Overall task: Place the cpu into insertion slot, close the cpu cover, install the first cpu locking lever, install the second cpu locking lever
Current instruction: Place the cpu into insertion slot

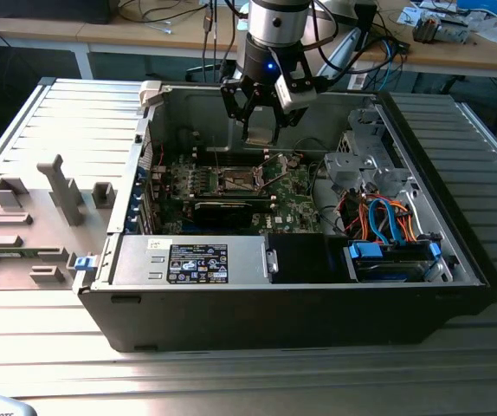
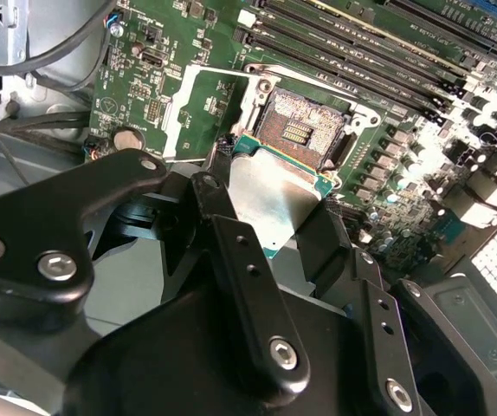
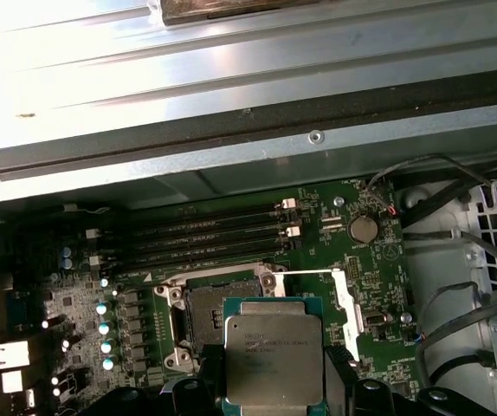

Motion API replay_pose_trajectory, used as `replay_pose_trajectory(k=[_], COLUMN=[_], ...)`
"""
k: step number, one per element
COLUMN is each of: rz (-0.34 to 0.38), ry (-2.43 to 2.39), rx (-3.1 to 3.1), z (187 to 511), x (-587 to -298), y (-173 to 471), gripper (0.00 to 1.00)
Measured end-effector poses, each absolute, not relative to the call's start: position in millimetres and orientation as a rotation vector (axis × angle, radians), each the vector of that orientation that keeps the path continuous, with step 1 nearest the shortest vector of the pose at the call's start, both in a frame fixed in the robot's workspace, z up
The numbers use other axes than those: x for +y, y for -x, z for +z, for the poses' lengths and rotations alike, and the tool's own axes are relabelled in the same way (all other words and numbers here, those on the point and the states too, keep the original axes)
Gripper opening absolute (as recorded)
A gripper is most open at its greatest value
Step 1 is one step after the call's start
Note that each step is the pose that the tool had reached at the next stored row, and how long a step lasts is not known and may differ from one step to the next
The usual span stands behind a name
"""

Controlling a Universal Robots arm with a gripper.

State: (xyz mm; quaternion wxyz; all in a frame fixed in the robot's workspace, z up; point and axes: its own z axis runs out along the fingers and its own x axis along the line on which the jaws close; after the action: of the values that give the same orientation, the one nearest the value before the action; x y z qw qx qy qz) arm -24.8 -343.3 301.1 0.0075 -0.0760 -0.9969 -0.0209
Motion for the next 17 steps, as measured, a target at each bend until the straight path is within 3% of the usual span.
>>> replay_pose_trajectory(k=[17], rz=[-0.065], ry=[0.263], rx=[-3.115], z=[301.1], x=[-343.3], y=[24.6], gripper=[0.54])
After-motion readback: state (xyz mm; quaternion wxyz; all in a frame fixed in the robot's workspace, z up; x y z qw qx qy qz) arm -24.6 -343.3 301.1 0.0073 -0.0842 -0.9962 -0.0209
